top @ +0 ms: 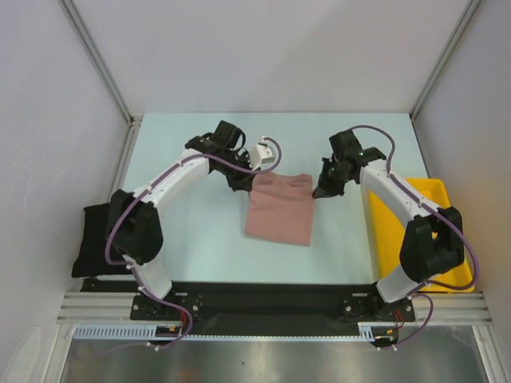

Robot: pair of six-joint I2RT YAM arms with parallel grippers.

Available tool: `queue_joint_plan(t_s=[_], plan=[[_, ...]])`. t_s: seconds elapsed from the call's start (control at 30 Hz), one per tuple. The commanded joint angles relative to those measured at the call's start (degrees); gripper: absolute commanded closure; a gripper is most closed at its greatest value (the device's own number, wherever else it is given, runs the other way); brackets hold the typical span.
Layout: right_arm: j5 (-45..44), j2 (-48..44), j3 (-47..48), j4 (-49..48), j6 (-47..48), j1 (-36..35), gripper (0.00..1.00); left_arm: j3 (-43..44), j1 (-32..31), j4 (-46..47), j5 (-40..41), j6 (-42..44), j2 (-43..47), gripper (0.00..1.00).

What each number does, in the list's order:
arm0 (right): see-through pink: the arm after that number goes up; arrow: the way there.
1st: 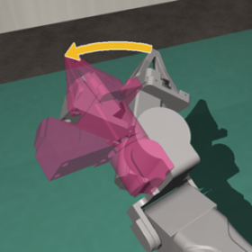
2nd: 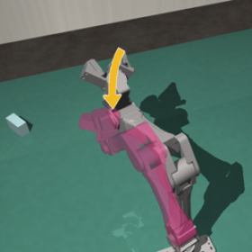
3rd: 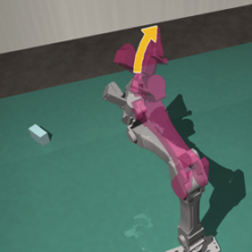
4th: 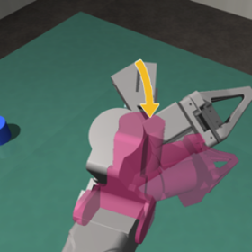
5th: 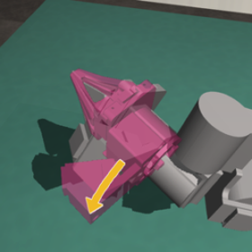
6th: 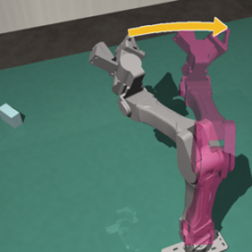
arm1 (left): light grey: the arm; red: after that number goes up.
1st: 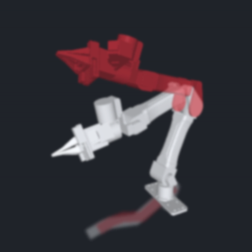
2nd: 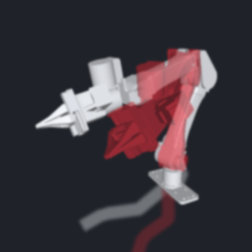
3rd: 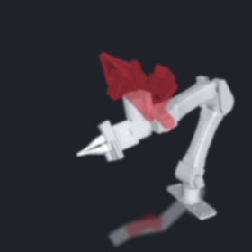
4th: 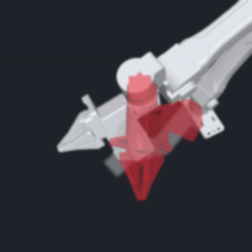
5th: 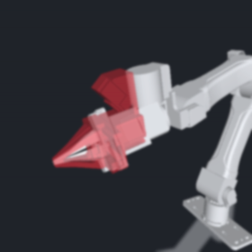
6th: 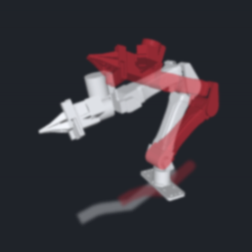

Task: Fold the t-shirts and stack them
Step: Fold the tshirt

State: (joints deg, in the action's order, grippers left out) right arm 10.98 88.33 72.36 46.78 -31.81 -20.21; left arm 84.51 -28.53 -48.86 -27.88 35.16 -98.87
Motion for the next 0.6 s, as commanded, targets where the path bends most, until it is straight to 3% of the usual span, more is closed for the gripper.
queue_joint_plan(t_s=[0.0, 0.5, 0.57], plan=[[-1.40, 4.11, 4.89, -2.57, 4.13, 2.89, 1.00, 7.15, 1.29, 3.33, 4.41, -2.55, -3.60, 1.00], [-2.37, 18.71, 14.47, -7.93, 3.78, 6.23, 1.00, 15.59, 2.43, 9.48, 12.57, -6.58, -17.67, 1.00], [-2.11, 21.07, 15.00, -9.69, 3.25, 6.23, 0.99, 17.26, 2.69, 10.36, 14.07, -7.99, -19.95, 0.96]])
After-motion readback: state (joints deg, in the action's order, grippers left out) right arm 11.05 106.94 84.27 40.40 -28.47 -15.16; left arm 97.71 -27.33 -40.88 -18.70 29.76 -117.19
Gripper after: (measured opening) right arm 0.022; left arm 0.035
